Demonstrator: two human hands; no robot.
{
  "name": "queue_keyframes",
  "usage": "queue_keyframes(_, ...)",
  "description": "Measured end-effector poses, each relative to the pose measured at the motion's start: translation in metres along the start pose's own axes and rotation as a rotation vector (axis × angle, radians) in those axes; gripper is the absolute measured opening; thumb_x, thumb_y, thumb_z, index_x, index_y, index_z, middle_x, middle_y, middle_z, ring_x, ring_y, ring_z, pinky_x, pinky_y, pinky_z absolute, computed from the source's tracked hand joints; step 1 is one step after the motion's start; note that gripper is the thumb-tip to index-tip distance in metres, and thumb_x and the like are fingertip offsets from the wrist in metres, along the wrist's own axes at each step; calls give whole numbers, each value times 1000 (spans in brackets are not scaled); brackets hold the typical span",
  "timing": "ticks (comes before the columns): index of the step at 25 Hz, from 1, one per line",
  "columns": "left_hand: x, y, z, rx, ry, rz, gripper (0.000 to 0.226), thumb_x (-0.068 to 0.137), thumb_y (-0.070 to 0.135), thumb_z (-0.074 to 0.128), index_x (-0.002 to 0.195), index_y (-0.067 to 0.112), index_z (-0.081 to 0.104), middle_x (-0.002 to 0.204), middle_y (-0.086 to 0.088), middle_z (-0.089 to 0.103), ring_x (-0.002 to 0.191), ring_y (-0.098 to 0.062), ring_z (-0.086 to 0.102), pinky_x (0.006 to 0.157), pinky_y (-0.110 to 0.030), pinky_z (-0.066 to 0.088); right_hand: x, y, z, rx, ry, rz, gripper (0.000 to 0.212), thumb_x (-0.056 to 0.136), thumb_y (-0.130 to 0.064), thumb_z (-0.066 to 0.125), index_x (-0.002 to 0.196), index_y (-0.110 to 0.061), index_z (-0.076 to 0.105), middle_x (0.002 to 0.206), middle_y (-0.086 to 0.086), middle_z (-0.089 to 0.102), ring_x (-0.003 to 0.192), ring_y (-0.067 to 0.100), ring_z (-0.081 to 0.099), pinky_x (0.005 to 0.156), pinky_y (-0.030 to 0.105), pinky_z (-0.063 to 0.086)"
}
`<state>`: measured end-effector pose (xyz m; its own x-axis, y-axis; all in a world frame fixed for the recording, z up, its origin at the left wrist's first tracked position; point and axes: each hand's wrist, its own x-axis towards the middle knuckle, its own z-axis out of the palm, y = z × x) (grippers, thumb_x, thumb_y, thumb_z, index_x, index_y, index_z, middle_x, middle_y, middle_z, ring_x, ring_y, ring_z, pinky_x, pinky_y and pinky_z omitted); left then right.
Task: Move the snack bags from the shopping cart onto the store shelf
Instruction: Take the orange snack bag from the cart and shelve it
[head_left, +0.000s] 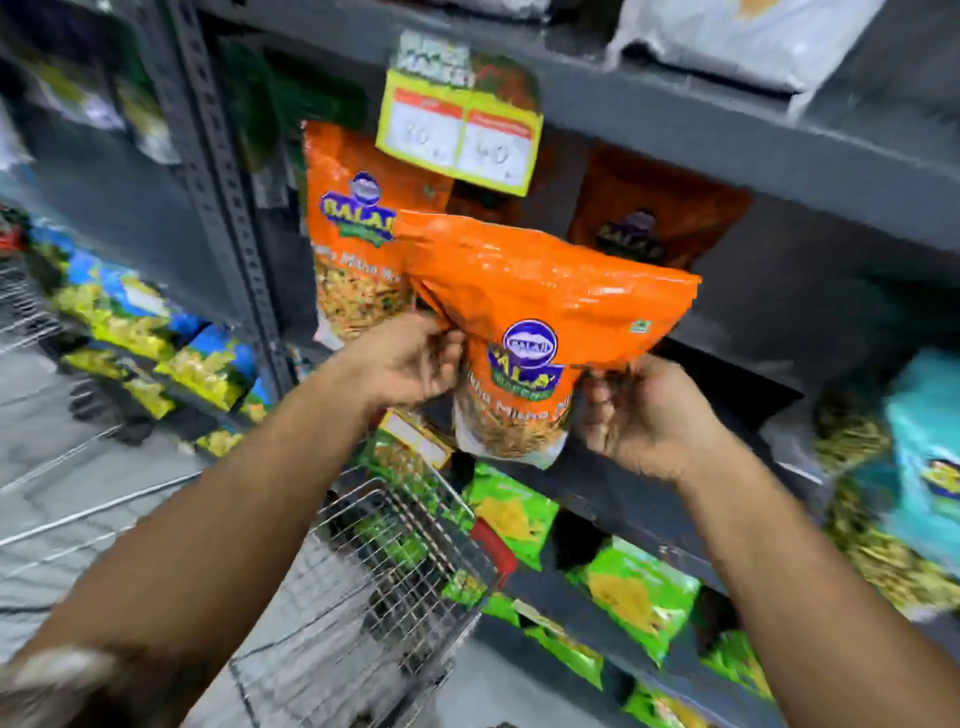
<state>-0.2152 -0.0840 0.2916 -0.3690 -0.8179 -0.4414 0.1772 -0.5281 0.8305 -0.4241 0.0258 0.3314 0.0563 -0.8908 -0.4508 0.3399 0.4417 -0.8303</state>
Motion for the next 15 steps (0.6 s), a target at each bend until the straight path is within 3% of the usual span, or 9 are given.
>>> queue_keyframes(3,26,12,32,-14,20,-76,36,96,19,35,63,17,49,32,8,52,28,-1,47,33,-9,38,16,-7,-16,69,168,32,19,73,-23,46,55,-22,41,42,-8,42,37,6,33,50,17,22)
queue_keyframes(6,43,13,43,-7,-50,-20,39,96,23,38,60,16,51,33,8,53,29,-1,50,35,-11,40,33,-7,-27,122,289,14,29,82,-30,43,54,-22,44,43,-8,46,39,8,37,51,19,26)
queue_keyframes(10,35,8,40,64,-77,96,30,95,13,36,73,16,56,44,5,62,40,-6,56,55,-23,40,39,18,-38,60,491,-149,34,88,-46,46,67,-21,56,57,-3,57,51,12,50,55,25,36)
queue_keyframes(12,32,-7,22,306,-108,243,27,89,-1,42,97,17,59,72,4,69,64,-11,60,64,-28,42,33,45,-42,-72,566,-235,14,89,-28,50,92,-18,60,79,2,62,69,15,56,61,29,39)
queue_keyframes(15,27,-45,-3,788,-290,325,75,79,-2,66,142,20,31,129,10,45,117,-10,43,93,-30,38,29,76,-39,-305,438,-289,38,79,0,60,114,-15,55,99,-1,66,88,13,62,69,22,47)
